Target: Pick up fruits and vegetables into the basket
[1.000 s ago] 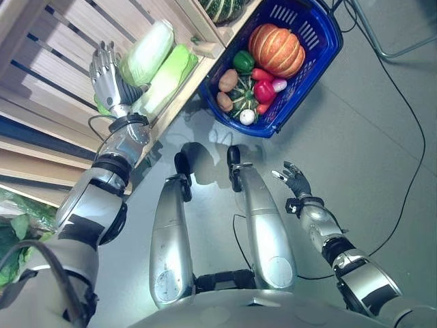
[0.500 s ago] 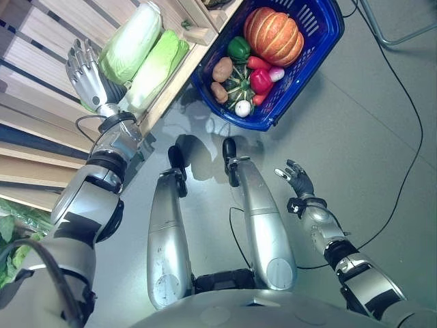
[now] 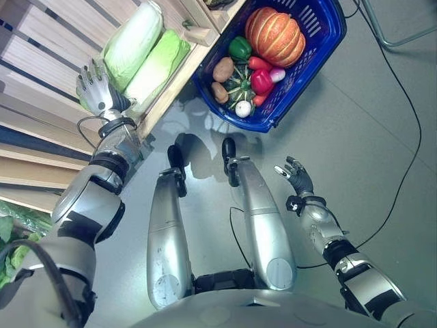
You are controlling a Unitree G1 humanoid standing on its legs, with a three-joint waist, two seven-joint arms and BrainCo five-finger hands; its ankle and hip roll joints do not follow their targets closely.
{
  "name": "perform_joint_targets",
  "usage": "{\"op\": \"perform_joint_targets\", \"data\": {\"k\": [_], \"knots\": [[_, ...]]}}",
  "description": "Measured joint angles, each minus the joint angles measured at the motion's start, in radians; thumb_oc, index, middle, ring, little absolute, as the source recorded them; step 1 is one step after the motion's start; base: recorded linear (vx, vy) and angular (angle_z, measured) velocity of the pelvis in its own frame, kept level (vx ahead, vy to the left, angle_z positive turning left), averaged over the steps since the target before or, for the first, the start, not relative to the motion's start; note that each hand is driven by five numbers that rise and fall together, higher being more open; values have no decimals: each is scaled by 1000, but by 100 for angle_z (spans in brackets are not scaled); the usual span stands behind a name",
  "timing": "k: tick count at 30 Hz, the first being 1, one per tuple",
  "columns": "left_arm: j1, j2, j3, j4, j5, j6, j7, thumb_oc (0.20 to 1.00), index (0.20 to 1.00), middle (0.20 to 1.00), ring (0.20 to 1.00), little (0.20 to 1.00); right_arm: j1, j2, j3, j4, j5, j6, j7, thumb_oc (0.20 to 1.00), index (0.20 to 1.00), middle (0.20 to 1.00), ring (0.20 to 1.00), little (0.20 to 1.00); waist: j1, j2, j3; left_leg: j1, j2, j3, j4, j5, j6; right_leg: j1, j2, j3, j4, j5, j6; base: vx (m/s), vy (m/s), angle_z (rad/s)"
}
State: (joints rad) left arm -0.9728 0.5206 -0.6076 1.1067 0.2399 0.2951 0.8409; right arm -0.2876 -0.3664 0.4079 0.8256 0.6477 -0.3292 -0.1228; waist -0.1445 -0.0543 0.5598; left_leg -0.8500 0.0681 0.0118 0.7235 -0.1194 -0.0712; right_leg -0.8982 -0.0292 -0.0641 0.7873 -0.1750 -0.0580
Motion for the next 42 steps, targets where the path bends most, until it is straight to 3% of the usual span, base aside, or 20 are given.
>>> {"op": "perform_joint_targets", "data": {"k": [4,6,7,8,9,17,18,20,21,27,33,42], "knots": [[-24,3,-16,13,9,10,-2,1000,1000,1000,1000,1000,0,0,0,-1,1,-1,0,1000,1000,1000,1000,1000,-2,-2,1,-11,1,2,1,0,0,-11,0,0,0,0,0,0,0,0],[-30,3,-16,17,22,9,2,831,831,831,831,831,0,0,1,-4,3,-3,1,1000,1000,1000,1000,1000,-1,-3,1,-19,1,2,2,0,0,-18,0,0,1,0,0,0,0,0],[-29,3,-19,22,31,5,11,520,520,520,520,520,0,0,1,-3,3,-5,2,1000,1000,1000,1000,1000,0,-3,1,-22,1,3,2,0,1,-21,0,0,1,0,0,0,0,0],[-29,2,-27,25,37,4,22,278,278,278,278,278,0,2,1,-4,4,-6,2,1000,1000,1000,1000,1000,0,-3,1,-22,1,2,2,0,1,-21,0,0,1,0,0,-31,-9,0],[-32,2,-26,25,39,4,34,200,200,200,200,200,0,2,1,-8,5,-10,2,1000,1000,1000,1000,1000,-1,-4,1,-22,1,2,2,0,1,-21,0,0,1,0,0,0,0,0],[-66,6,-24,56,42,-34,113,200,200,200,200,200,0,3,1,-14,10,-22,1,1000,1000,1000,1000,1000,-3,-12,4,-44,2,5,3,0,1,-45,2,2,2,0,0,0,0,0],[-67,9,-24,55,37,-39,122,241,241,241,241,241,0,4,1,-16,10,-22,0,1000,1000,1000,1000,1000,-3,-16,4,-45,3,5,2,0,1,-45,2,2,2,0,0,0,0,0],[-66,10,-12,54,28,-67,154,856,856,856,856,856,1,4,1,-16,11,-24,-1,1000,1000,1000,1000,1000,-3,-20,4,-48,2,4,3,0,1,-47,1,1,1,1,1,0,0,0],[-66,10,-7,53,26,-77,160,1000,1000,1000,1000,1000,1,4,1,-16,12,-24,-1,1000,1000,1000,1000,1000,-3,-20,4,-49,2,3,3,0,1,-47,1,1,1,1,1,0,0,0],[-64,33,67,-14,26,-154,250,1000,1000,1000,1000,1000,1,23,1,-29,19,-31,-3,1000,1000,1000,1000,1000,-2,-32,9,-51,2,1,-1,0,0,-49,1,-1,-3,0,0,0,0,0],[-61,45,105,-91,37,-222,274,1000,1000,1000,1000,1000,2,38,1,-47,18,-31,-6,1000,1000,1000,1000,1000,3,-33,9,-49,0,1,-5,2,-2,-47,-1,-2,-5,0,0,0,0,0],[-55,46,115,-102,37,-214,283,1000,1000,1000,1000,1000,3,38,1,-70,17,-21,-27,1000,1000,1000,1000,1000,6,-33,8,-34,-4,2,-17,8,-2,-38,-8,-2,-5,0,0,0,0,0]]}}
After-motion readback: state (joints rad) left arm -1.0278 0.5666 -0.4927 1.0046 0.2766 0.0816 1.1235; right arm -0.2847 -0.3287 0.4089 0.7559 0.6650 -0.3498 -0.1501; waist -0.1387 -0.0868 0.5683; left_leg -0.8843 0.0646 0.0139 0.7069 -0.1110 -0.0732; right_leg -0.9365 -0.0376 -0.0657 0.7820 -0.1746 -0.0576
